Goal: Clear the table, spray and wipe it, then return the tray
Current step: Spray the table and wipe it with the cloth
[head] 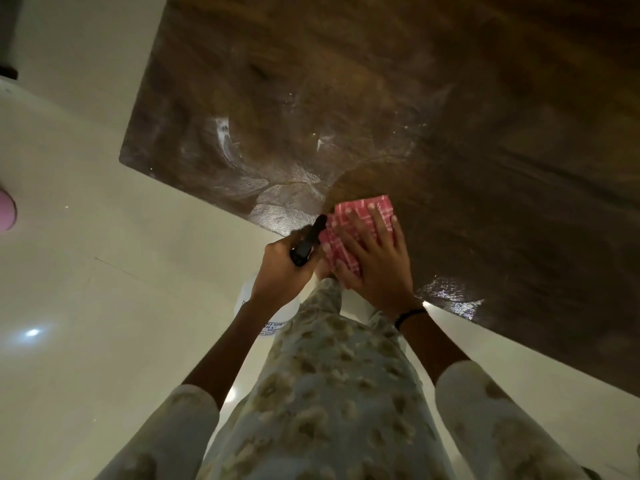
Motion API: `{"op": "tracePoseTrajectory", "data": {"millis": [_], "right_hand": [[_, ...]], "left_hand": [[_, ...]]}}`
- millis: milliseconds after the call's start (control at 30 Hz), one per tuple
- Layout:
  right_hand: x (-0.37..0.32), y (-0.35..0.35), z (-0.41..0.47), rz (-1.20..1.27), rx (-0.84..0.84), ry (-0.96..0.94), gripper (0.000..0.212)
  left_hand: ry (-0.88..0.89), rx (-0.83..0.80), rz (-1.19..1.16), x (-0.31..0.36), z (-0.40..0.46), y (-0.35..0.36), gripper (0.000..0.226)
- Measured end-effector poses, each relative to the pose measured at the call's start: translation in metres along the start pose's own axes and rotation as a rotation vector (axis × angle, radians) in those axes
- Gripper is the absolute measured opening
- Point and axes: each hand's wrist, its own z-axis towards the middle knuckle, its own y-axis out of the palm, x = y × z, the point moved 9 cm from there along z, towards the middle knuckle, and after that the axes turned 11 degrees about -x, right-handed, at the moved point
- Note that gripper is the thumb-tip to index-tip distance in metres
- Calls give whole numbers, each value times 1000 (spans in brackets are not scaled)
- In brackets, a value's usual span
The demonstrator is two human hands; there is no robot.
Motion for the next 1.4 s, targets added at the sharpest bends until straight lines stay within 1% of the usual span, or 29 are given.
{"op": "tracePoseTrajectory", "data": {"millis": [67, 200, 267, 333, 433, 533, 600, 633, 700, 800, 867, 933, 1067, 1167, 1333, 1400], "right_hand": [[21, 6, -18, -3, -26, 18, 65], [62, -13, -9, -3, 5, 209, 67], [64, -27, 14, 43, 50, 286, 66], [53, -35, 39, 81, 81, 319, 66], [22, -30, 59, 72, 69, 285, 66], [-3, -16, 41, 44, 40, 122, 64], [5, -8, 19, 31, 39, 57, 65], [16, -6, 9, 25, 39, 63, 65], [44, -8, -6, 17, 35, 150, 66], [96, -20, -20, 85, 62, 382, 68], [123, -29, -23, 131, 90, 507, 68], [136, -36, -22, 137, 103, 561, 67], [138, -38, -19, 125, 104, 547, 67], [139, -38, -20, 138, 101, 544, 68], [146, -40, -17, 114, 86, 478, 67], [156, -44, -12, 88, 75, 439, 66]], "left_hand": [[3, 2, 28, 0, 1, -5, 35], [-7, -5, 25, -4, 5, -11, 35], [-9, -10, 11, -5, 6, -12, 36], [-1, -11, 7, -3, 8, -13, 38], [31, -29, 23, 6, 11, -12, 40], [50, -57, 11, 11, 16, -8, 42], [39, -47, -18, 14, 22, -8, 38], [35, -48, -31, 16, 26, -7, 36], [20, -82, -49, 24, 36, -1, 37], [2, -169, -46, 41, 53, 15, 38], [7, -226, -12, 54, 67, 27, 32], [40, -253, 30, 71, 83, 37, 28], [114, -198, 97, 101, 108, 43, 31], [80, -170, 142, 110, 118, 46, 32], [12, -267, 166, 113, 129, 56, 33], [-29, -259, 129, 108, 133, 55, 35]]}}
